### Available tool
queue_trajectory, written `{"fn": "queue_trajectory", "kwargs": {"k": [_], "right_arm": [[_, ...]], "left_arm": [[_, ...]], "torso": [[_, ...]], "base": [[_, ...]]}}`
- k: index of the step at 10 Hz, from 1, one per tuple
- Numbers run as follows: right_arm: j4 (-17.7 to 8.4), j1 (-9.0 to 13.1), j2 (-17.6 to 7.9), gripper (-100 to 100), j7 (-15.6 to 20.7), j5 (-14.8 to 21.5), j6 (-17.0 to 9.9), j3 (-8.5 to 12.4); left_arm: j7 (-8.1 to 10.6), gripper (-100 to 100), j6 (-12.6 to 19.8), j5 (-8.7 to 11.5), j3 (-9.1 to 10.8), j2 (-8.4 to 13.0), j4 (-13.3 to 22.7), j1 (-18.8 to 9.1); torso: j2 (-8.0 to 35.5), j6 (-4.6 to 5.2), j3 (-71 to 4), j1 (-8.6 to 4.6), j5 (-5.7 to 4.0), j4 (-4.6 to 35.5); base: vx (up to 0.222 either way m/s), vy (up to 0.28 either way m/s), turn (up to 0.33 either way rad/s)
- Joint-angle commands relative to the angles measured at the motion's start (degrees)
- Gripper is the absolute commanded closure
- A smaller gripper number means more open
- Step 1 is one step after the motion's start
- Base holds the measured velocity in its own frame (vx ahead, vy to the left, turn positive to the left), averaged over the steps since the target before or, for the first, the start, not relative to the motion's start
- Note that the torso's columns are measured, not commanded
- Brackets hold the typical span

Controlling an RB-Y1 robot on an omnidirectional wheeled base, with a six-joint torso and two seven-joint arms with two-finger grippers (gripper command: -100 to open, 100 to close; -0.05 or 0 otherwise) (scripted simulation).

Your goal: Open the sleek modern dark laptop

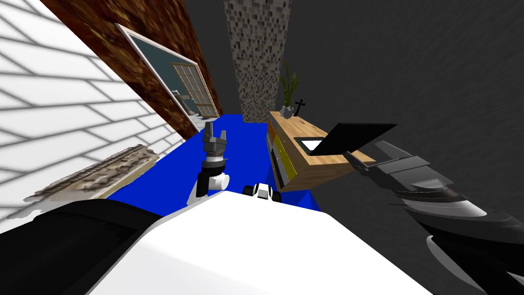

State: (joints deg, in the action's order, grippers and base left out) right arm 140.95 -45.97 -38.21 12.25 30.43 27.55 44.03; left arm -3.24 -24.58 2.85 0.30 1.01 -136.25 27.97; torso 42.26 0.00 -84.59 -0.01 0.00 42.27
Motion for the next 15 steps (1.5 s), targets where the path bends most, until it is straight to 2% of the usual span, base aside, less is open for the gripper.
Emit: {"fn": "queue_trajectory", "kwargs": {"k": [1, 6, 10, 11, 12, 13, 14, 15], "right_arm": [[-1.08, -1.58, -4.02, -100, 2.67, 3.29, -0.91, 2.94], [-3.35, -4.67, -11.0, -100, 7.42, 8.94, -2.02, 7.96], [-5.08, -6.86, -14.72, -100, 10.74, 12.85, -2.84, 11.3], [-4.65, -6.64, -14.04, -100, 10.13, 12.18, -2.53, 10.92], [-7.57, -3.83, -16.95, -100, 13.21, 10.08, 0.3, 8.14], [-9.03, -2.22, -17.07, -100, 13.34, 10.08, 0.74, 6.55], [-10.79, -0.66, -17.07, -100, 13.34, 10.08, 0.74, 6.49], [-12.38, -0.66, -17.07, -100, 13.34, 10.08, 0.74, 6.49]], "left_arm": [[0.0, 0, 0.0, 0.0, 0.0, 0.0, 0.0, 0.0], [0.0, 0, 0.0, 0.0, 0.0, 0.0, 0.0, 0.0], [0.0, 0, 0.0, 0.0, 0.0, 0.0, 0.0, -0.01], [0.0, 0, 0.0, 0.0, 0.0, 0.0, 0.0, -0.01], [0.0, 0, 0.0, 0.0, 0.0, 0.01, 0.0, -0.02], [0.0, 0, 0.01, 0.0, 0.0, 0.0, 0.01, -0.03], [0.0, 0, 0.01, 0.0, -0.01, 0.0, 0.01, -0.04], [0.0, 0, 0.01, 0.0, 0.0, 0.0, 0.01, -0.03]], "torso": [[0.07, -0.01, 0.05, 0.06, 0.02, 0.02], [0.06, 0.0, 0.04, -0.01, 0.0, 0.02], [0.05, 0.01, 0.04, 0.0, 0.0, 0.02], [0.03, 0.0, 0.03, -0.02, -0.01, 0.01], [0.18, -0.02, 0.11, -0.09, -0.03, 0.05], [0.21, -0.23, 0.16, 0.14, -0.02, -0.03], [0.11, -0.11, 0.09, 0.25, 0.06, -0.02], [-0.01, -0.01, 0.0, 0.1, 0.04, -0.01]], "base": [[0.144, 0.084, -0.091], [0.137, 0.063, -0.105], [0.109, 0.054, -0.095], [0.045, 0.02, -0.017], [-0.042, 0.061, 0.098], [-0.088, 0.084, 0.073], [-0.07, 0.063, 0.003], [-0.026, 0.026, -0.013]]}}
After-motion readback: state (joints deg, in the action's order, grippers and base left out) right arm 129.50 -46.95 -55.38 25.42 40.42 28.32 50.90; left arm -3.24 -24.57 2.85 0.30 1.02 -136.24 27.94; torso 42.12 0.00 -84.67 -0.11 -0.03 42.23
